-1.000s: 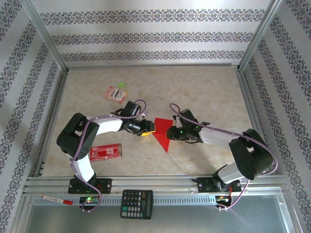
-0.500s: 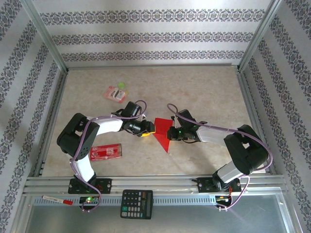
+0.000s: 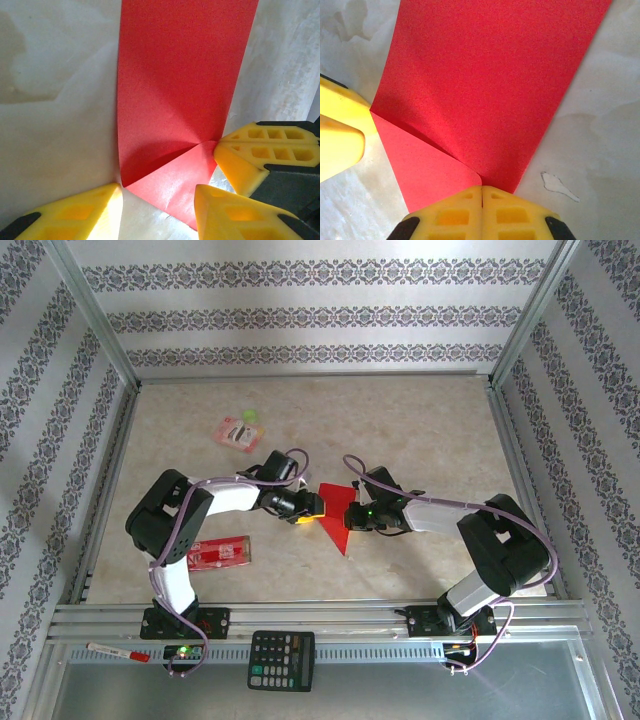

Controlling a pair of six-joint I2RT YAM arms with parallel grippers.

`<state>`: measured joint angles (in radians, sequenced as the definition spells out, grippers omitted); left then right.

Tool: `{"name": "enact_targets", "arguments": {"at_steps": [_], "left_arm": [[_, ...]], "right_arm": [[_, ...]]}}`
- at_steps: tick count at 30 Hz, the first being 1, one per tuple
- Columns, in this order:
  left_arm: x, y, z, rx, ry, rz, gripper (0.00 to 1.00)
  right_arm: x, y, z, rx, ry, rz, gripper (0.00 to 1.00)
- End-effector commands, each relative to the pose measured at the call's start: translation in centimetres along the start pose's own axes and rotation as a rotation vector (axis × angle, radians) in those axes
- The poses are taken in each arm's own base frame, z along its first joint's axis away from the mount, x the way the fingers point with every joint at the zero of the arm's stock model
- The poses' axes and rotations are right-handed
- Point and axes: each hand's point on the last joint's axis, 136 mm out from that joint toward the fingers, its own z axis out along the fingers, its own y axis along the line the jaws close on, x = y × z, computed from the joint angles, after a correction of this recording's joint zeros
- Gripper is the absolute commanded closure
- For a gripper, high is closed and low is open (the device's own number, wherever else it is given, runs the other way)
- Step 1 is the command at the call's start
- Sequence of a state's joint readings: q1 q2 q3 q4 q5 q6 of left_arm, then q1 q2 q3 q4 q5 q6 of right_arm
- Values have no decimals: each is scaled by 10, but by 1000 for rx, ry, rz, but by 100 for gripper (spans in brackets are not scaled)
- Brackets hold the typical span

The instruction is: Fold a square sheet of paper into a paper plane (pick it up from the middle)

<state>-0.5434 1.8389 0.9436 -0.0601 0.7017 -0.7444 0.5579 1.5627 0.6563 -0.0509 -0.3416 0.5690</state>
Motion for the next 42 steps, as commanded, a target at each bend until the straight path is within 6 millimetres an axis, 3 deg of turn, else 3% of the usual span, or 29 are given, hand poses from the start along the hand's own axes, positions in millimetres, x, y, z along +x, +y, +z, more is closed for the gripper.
{"name": "enact_targets", "arguments": {"at_steps": [1, 34, 42], "left_arm": [[-1, -8, 4, 15, 15, 5, 59], [-5, -31, -7, 94, -10, 34, 64], [-5, -33, -8, 102, -7, 54, 73]], "right_arm": [[3, -4, 1, -3, 7, -10, 97], [4, -8, 0, 5, 17, -8, 98], [2, -7, 0, 2, 17, -13, 98]]}}
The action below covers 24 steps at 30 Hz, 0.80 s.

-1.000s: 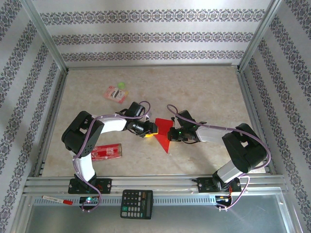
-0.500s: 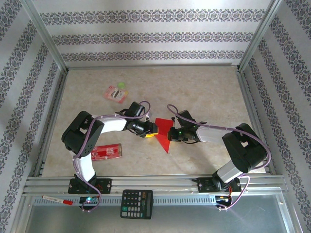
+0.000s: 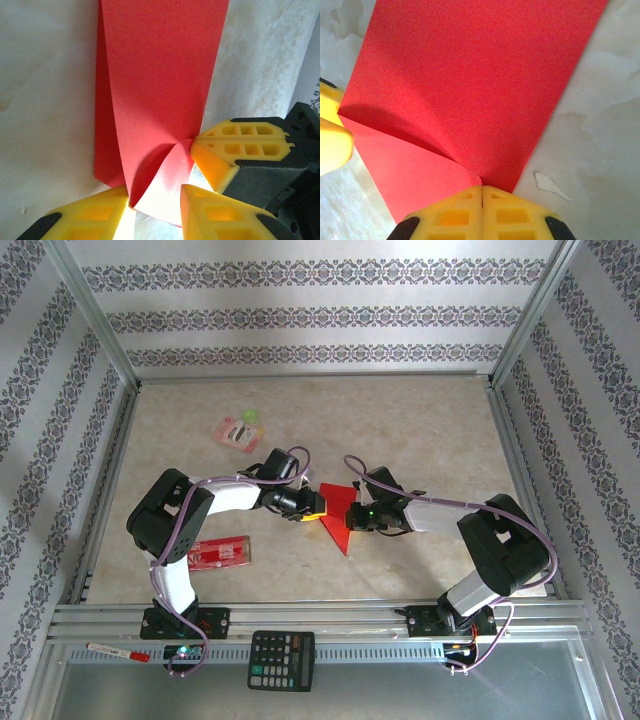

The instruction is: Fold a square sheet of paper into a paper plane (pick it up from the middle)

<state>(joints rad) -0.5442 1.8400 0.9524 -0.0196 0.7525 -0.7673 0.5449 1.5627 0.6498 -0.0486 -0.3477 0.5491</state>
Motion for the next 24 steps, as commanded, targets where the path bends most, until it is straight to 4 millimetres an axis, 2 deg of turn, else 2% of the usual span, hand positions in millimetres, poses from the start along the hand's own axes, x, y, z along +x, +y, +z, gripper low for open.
{"name": "enact_targets", "arguments": {"at_steps": [1, 9, 14, 19, 24], "left_arm": [[-2, -17, -5, 34, -10, 46, 75], [-6, -7, -2, -20, -19, 53, 90], [-8, -5, -6, -30, -56, 26, 100], [-3, -4, -15, -6, -109, -66, 100], [5, 2, -24, 29, -167, -213, 100]], "right_arm": [[2, -3, 0, 1, 17, -8, 98], [-3, 0, 0, -3, 22, -32, 95], [-13, 6, -7, 8, 18, -101, 82], [-22, 17, -31, 37, -29, -194, 70], [-17, 42, -44, 67, -94, -326, 65]]}}
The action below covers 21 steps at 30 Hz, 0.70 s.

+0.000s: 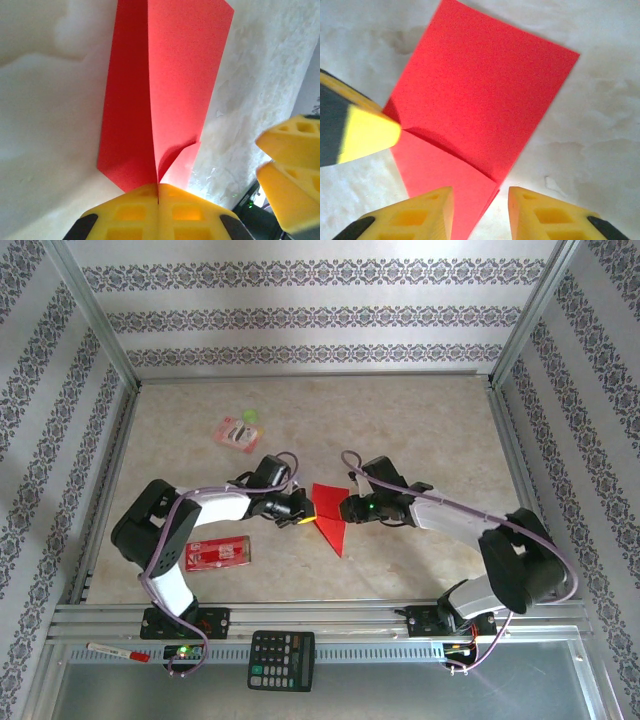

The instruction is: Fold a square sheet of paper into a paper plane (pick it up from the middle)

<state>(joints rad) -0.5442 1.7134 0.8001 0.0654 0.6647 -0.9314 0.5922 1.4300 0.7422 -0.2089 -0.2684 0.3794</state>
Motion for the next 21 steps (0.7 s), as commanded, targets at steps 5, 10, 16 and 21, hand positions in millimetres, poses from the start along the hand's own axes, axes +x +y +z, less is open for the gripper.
{"name": "enact_targets", "arguments": {"at_steps": [5, 10, 16, 21], "left_arm": [[-6, -12, -14, 83, -108, -185, 100], [-5, -16, -18, 80, -107, -203, 100], [-1, -17, -21, 70, -86, -228, 100], [2, -20, -23, 74, -72, -240, 100]], "right_arm": [[4, 46, -2, 51, -85, -227, 60], [11, 55, 12, 122, -109, -301, 58], [22, 59, 31, 189, -116, -345, 54], [25, 55, 40, 262, -120, -350, 55]]}}
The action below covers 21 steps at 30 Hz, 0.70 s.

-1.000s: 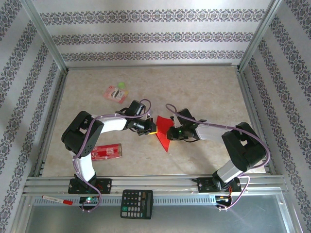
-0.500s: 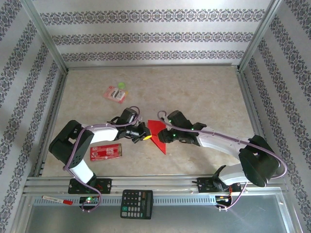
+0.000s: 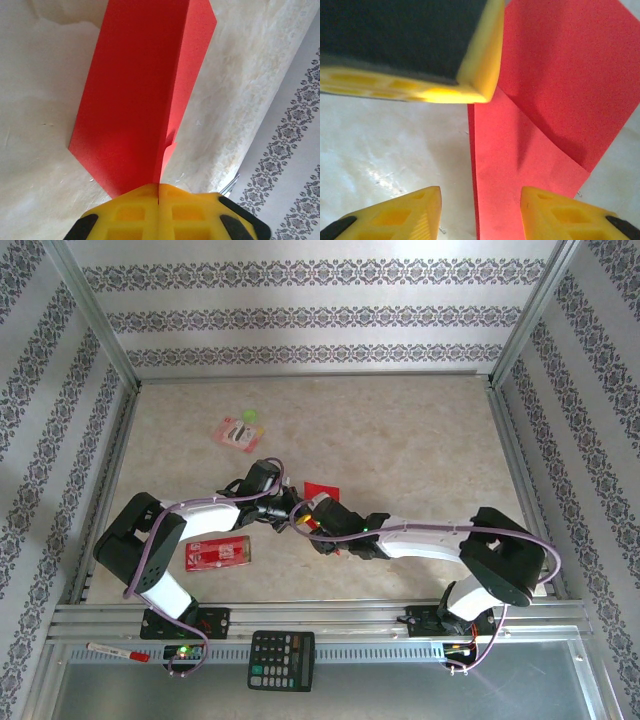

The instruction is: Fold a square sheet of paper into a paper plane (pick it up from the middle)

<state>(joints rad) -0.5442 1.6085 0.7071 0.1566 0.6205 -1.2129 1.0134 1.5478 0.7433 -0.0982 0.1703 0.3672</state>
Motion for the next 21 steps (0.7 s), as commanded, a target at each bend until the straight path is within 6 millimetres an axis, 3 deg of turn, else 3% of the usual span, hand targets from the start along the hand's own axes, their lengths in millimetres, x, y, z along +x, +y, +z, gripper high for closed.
{"name": "enact_targets", "arguments": {"at_steps": [1, 21], "left_arm": [[4, -13, -5, 17, 10, -16, 100], [9, -13, -5, 19, 37, -4, 100]], "right_arm": [[-13, -6, 3, 90, -53, 15, 55], [-5, -16, 11, 234, -36, -1, 67]]}}
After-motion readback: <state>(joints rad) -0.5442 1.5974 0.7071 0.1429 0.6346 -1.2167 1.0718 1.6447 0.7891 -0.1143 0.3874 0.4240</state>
